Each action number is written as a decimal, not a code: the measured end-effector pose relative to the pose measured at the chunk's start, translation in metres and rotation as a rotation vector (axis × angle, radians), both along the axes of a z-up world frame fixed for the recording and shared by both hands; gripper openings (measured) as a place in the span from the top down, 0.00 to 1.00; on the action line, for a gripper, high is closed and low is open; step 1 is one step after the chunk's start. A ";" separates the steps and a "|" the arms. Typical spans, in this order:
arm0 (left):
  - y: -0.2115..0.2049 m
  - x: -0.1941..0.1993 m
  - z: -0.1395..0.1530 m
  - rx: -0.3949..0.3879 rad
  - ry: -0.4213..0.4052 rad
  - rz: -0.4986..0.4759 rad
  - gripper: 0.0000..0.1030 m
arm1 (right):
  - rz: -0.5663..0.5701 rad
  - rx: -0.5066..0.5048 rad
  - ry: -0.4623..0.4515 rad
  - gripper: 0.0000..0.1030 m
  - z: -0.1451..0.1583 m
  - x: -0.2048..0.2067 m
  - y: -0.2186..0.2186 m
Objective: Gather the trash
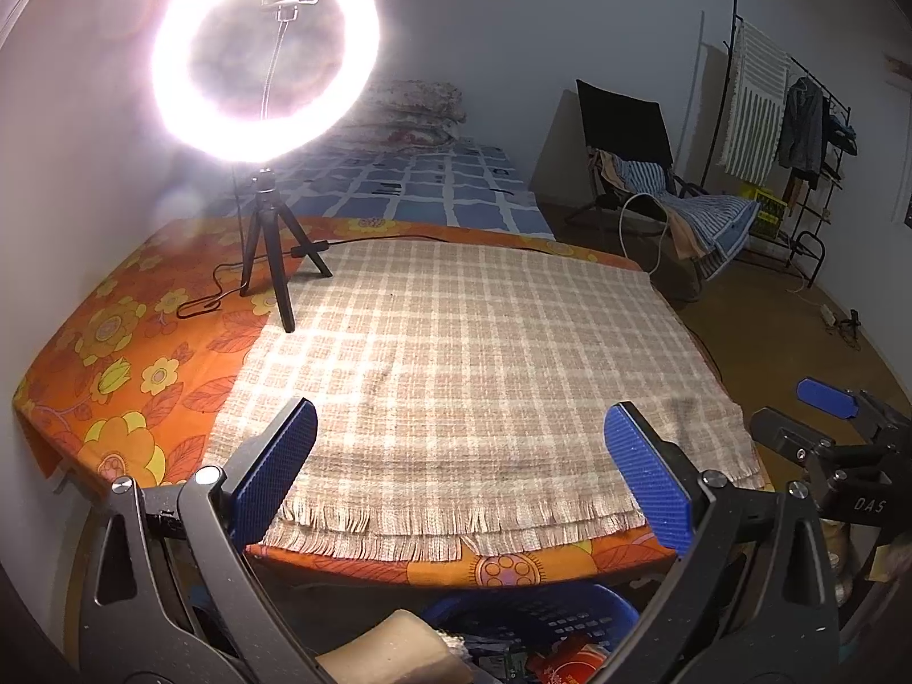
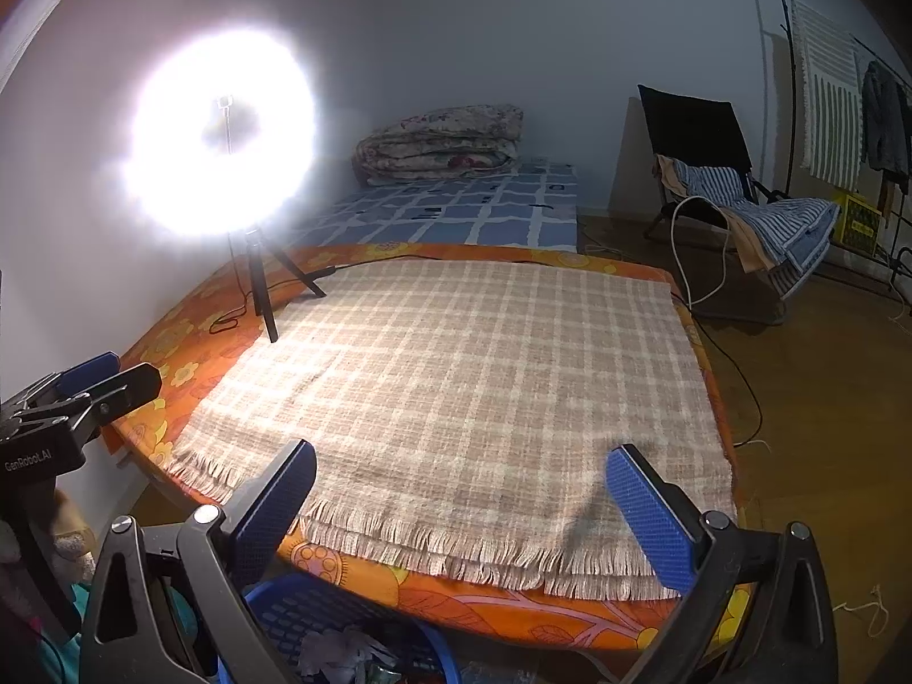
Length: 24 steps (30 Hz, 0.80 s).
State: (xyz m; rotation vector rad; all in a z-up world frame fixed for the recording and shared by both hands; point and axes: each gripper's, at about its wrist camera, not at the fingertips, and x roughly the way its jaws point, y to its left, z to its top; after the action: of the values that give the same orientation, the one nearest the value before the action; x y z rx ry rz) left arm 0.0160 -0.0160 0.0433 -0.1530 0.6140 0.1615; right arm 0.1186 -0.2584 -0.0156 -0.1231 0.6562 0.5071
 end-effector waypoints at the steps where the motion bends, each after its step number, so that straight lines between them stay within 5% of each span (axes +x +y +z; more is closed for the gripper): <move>1: 0.000 0.000 0.000 0.001 0.002 -0.001 0.01 | 0.001 0.000 0.000 0.00 0.000 0.000 0.000; 24: -0.003 0.001 -0.001 0.013 0.012 -0.002 0.01 | -0.008 0.000 0.005 0.00 -0.003 -0.001 -0.001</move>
State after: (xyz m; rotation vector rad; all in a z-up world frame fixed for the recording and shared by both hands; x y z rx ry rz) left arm 0.0174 -0.0185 0.0425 -0.1391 0.6248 0.1647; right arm 0.1177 -0.2593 -0.0183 -0.1197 0.6612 0.4999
